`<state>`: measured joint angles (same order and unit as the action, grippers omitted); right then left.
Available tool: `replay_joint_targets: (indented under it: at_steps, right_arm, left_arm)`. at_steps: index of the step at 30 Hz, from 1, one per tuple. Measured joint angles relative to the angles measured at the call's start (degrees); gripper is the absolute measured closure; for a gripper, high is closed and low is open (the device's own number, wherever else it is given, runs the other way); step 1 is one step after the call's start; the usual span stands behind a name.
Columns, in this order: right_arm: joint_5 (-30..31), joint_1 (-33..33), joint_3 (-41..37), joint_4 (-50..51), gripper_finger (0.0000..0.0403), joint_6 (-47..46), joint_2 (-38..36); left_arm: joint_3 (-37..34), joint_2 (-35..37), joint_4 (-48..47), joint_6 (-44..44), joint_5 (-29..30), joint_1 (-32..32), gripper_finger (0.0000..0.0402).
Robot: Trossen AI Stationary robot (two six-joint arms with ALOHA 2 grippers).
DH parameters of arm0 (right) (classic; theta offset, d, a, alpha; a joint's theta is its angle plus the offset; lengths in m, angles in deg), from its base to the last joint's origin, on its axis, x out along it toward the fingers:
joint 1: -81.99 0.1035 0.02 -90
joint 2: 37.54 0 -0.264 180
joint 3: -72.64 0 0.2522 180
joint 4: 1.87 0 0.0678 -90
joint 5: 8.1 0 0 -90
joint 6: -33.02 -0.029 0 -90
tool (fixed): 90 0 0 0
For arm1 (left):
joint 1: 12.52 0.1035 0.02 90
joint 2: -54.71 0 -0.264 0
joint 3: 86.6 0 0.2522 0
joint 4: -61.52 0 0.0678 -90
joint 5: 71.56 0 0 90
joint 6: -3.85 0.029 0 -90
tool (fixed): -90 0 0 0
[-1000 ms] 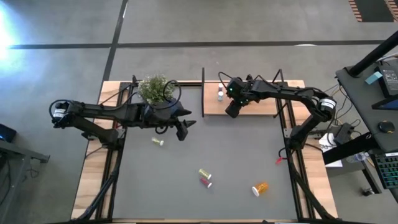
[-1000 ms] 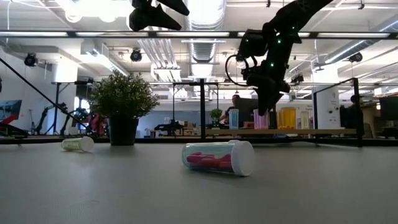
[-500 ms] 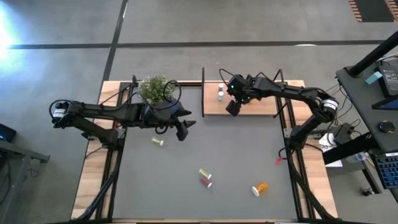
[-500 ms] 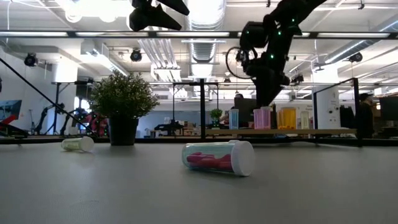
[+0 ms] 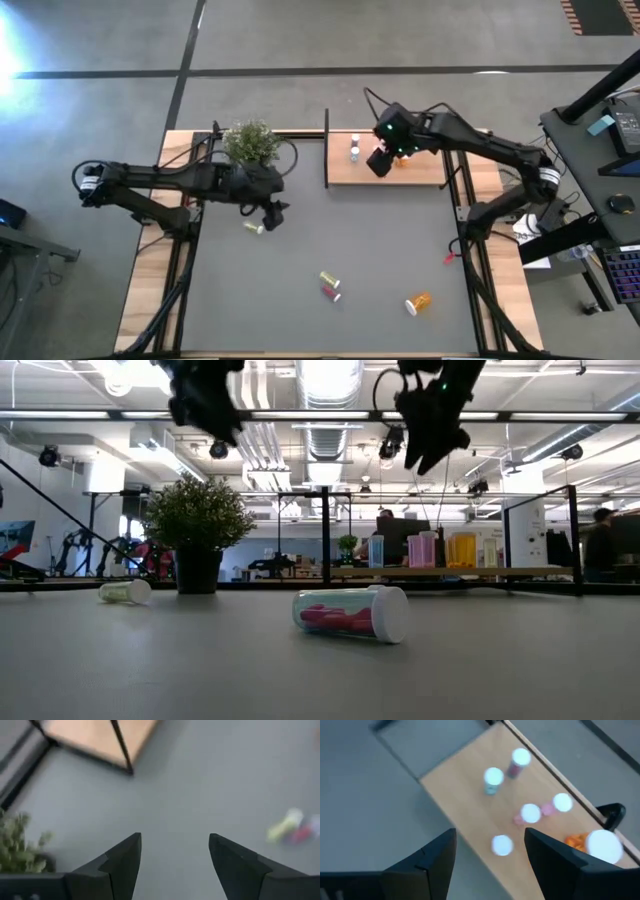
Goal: Pick and place medicine bottles onto shelf by color
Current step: Put the left yellow pill bottle on the shelf aligned with the other yellow pill bottle
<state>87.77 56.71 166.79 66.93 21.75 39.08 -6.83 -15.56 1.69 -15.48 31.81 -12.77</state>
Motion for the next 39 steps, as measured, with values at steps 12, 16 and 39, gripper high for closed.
replay_joint_targets:
  at_steps: [12,16,39]
  right_arm:
    - [0.2,12.1,-1.3,-0.1,0.0179,-5.8,-5.4]
    - [1.6,13.9,-1.4,-0.2,0.0179,-7.2,-5.0]
    - [2.3,14.9,-1.4,-0.5,0.0179,-8.3,-4.1]
  left_arm:
    - [-10.5,-4.0,-3.0,27.5,-6.4,-0.1,0.0185]
    - [-14.7,-3.8,-3.0,29.2,-10.0,-0.1,0.0185]
    - [-25.9,-12.6,3.0,26.2,-6.0,0.7,0.0185]
